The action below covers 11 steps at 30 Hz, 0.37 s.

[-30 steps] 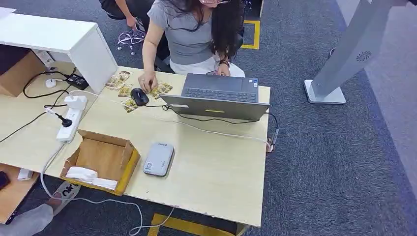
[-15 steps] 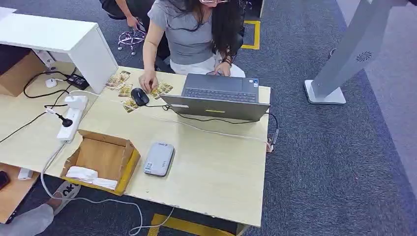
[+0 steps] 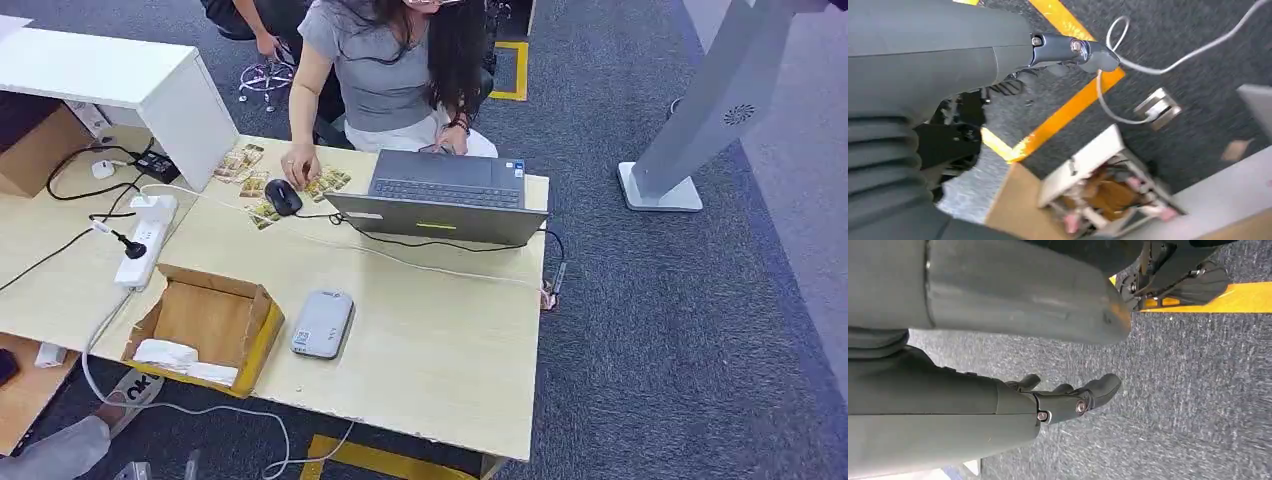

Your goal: Pass the card to the sensor for recognition and then transmit it.

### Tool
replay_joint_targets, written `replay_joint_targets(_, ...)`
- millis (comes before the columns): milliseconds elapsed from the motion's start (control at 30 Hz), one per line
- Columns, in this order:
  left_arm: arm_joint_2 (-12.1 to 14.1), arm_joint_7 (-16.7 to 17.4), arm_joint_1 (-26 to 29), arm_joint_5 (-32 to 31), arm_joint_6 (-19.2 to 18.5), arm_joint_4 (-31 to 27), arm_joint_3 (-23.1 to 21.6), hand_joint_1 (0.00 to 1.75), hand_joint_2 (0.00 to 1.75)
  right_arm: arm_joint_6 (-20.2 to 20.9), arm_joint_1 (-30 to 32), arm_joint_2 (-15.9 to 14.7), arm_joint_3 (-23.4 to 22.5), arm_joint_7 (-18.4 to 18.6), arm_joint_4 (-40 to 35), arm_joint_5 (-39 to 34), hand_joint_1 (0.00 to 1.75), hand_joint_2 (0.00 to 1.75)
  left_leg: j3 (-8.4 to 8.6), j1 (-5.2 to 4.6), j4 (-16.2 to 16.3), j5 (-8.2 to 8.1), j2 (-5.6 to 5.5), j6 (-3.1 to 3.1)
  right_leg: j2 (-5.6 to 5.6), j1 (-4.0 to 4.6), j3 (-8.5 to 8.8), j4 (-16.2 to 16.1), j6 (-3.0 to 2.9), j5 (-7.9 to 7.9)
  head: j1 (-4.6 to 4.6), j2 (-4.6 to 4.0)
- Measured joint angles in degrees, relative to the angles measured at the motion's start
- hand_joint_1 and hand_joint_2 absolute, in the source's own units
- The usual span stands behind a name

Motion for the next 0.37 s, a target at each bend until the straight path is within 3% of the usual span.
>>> replay_joint_targets(233, 2.86, 0.02, 1.47, -0.92, 1.33, 4.17, -11.52, 0.00, 0.00, 1.09, 1.52, -1.14, 3.69, -0.09, -1.68, -6.60, 0.00, 0.00, 0.01, 0.00, 0.00, 0.00, 0.00, 0.00, 0.00, 0.00, 0.00, 0.00, 0.00, 0.00, -0.02, 0.00)
replay_joint_targets(367, 2.86, 0.02, 1.48, -0.92, 1.35, 4.28, -11.80, 0.00, 0.00, 1.13, 1.53, -1.18, 3.76, -0.09, -1.72, -6.74, 0.00, 0.00, 0.01, 0.00, 0.00, 0.00, 0.00, 0.00, 0.00, 0.00, 0.01, 0.00, 0.00, 0.00, -0.02, 0.00)
